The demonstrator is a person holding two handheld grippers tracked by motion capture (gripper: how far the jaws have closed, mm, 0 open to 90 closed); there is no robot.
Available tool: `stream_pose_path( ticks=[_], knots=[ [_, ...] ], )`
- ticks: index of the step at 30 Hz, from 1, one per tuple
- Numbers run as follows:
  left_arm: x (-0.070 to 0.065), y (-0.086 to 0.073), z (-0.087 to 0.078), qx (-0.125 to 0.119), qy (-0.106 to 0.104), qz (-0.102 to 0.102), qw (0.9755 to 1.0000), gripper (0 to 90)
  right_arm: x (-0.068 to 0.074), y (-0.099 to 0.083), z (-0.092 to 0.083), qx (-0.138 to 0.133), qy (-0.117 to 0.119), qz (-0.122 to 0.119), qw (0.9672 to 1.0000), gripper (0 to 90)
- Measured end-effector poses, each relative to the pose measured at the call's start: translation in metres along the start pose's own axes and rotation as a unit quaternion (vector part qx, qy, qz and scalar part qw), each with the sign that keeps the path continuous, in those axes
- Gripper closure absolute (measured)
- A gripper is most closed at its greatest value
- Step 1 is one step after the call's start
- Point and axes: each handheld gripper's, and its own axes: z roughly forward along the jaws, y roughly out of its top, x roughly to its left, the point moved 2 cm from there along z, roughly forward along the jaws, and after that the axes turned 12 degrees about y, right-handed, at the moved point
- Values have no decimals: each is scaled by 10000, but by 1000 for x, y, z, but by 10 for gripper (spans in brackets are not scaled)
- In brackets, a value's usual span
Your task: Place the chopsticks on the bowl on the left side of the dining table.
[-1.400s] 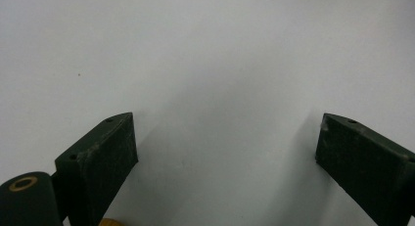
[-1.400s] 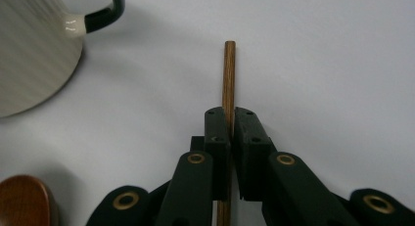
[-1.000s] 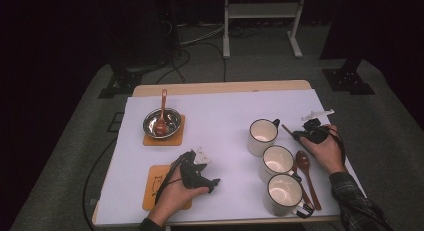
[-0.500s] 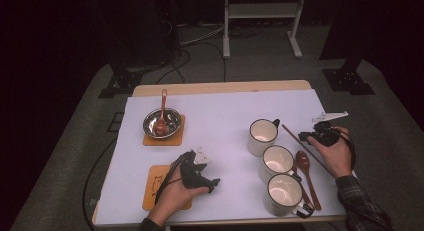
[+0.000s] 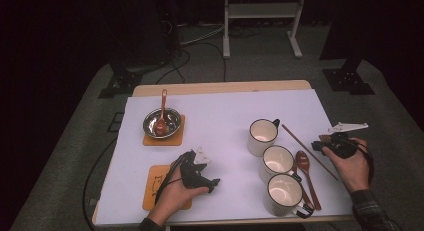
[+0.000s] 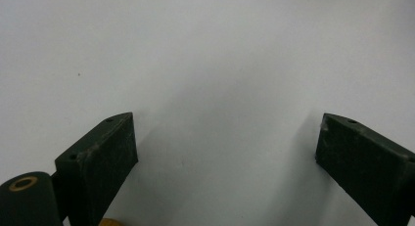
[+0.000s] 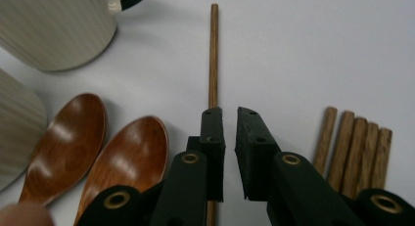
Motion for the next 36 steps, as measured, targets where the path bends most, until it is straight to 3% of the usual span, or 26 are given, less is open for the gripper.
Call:
stream_pose_path(
  ticks=[11, 26, 36],
  knots=[
    [0, 0, 0, 3, 1, 1, 10000, 68, 1, -19, -7, 109, 26, 96, 9999, 804],
    [0, 0, 0, 5, 1, 8, 10000, 69, 3, -23, 6, 380, 89, 83, 9992, 828],
    [0, 0, 0, 9, 2, 12, 10000, 69, 7, -28, 8, 236, -74, 124, 9996, 851]
  ],
)
